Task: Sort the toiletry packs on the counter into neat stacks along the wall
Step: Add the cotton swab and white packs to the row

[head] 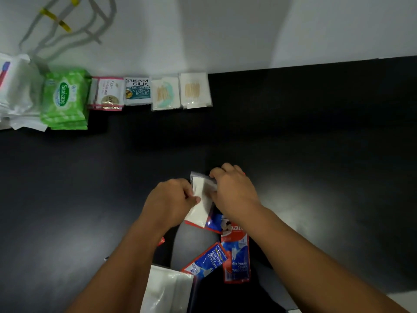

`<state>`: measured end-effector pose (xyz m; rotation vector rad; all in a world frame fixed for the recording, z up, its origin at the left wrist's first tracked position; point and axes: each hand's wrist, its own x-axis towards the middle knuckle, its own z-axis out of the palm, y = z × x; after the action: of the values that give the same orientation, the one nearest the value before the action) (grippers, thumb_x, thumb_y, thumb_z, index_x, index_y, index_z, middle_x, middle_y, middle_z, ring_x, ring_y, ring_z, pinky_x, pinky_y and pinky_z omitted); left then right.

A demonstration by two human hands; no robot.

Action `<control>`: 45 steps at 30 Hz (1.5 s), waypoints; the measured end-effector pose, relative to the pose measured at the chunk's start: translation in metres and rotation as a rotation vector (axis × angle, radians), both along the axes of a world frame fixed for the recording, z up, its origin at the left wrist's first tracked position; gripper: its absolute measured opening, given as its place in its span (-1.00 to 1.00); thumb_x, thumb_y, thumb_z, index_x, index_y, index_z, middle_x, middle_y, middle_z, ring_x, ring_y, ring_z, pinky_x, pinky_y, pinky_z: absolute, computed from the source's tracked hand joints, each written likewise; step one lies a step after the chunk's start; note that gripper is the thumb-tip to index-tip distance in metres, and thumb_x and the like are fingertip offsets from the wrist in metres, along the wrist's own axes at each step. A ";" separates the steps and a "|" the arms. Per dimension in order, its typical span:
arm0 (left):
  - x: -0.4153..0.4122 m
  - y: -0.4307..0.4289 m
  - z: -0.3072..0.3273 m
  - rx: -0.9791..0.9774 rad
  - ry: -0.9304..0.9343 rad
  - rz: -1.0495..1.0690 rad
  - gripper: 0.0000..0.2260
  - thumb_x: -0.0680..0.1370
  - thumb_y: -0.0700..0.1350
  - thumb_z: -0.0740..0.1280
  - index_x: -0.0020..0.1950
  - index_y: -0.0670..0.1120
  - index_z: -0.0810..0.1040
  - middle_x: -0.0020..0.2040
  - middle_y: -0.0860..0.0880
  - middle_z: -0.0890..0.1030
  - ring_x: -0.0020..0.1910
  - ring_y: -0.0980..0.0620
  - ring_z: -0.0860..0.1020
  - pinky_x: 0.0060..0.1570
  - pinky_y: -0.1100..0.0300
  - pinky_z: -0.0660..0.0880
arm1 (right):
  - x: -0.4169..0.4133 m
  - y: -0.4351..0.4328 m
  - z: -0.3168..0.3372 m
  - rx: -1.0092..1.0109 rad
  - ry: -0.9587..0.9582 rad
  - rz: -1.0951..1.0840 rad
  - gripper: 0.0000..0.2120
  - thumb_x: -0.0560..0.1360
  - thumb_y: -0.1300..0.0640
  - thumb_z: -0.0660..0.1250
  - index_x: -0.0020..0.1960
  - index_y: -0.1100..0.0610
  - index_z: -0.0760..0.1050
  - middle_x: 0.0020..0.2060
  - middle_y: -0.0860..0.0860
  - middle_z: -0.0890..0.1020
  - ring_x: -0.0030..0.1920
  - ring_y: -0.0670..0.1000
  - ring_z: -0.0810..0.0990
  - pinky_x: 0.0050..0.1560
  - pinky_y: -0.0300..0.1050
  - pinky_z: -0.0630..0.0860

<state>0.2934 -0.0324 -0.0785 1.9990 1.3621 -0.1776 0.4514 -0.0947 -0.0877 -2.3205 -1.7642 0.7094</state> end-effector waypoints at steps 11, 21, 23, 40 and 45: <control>0.022 0.070 0.017 0.140 -0.542 0.340 -0.78 0.43 -0.10 0.55 -0.23 0.01 0.51 -0.28 0.00 0.60 -0.32 0.11 0.52 -0.25 0.25 0.48 | 0.012 0.042 0.012 0.123 0.730 -0.446 -0.83 0.54 0.06 0.38 -0.03 0.18 0.63 -0.24 0.05 0.66 -0.28 -0.07 0.58 -0.20 -0.13 0.50; 0.083 0.161 0.023 0.300 -0.448 0.237 -0.69 0.42 -0.15 0.53 0.14 -0.09 0.64 0.03 0.00 0.65 0.01 0.11 0.59 0.07 0.34 0.44 | 0.065 0.152 0.018 0.281 0.729 -0.605 -0.90 0.55 0.21 0.34 0.02 0.14 0.62 -0.09 0.07 0.67 -0.09 0.06 0.67 -0.02 0.00 0.66; 0.094 0.177 0.023 0.354 -0.370 0.199 -0.62 0.40 -0.16 0.54 0.20 -0.12 0.63 0.08 -0.04 0.66 0.07 0.06 0.60 0.08 0.36 0.40 | 0.074 0.172 0.015 0.265 0.665 -0.586 -0.86 0.52 0.32 0.32 0.02 0.20 0.62 -0.07 0.13 0.66 -0.08 0.11 0.67 -0.01 0.08 0.66; 0.101 0.187 0.022 0.524 -0.051 0.084 -0.62 0.57 -0.07 0.38 0.37 -0.14 0.51 0.33 -0.22 0.43 0.26 -0.22 0.50 0.25 -0.02 0.44 | 0.063 0.179 0.011 0.163 0.430 -0.443 -0.52 0.59 0.11 0.28 0.44 0.27 0.31 0.34 0.19 0.46 0.28 0.15 0.50 0.03 -0.18 0.39; 0.066 0.150 0.044 0.567 -0.220 0.069 -0.72 0.59 -0.07 0.35 0.29 -0.08 0.54 0.25 -0.14 0.51 0.22 -0.07 0.50 0.17 0.21 0.34 | 0.033 0.139 0.027 0.280 0.488 -0.505 -0.54 0.56 0.06 0.32 0.41 0.14 0.36 0.27 0.10 0.45 0.02 0.01 0.54 -0.06 -0.19 0.50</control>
<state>0.3594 0.1175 -0.0348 2.3291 1.4400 0.5004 0.4843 0.0439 -0.0610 -2.0429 -0.9502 0.7835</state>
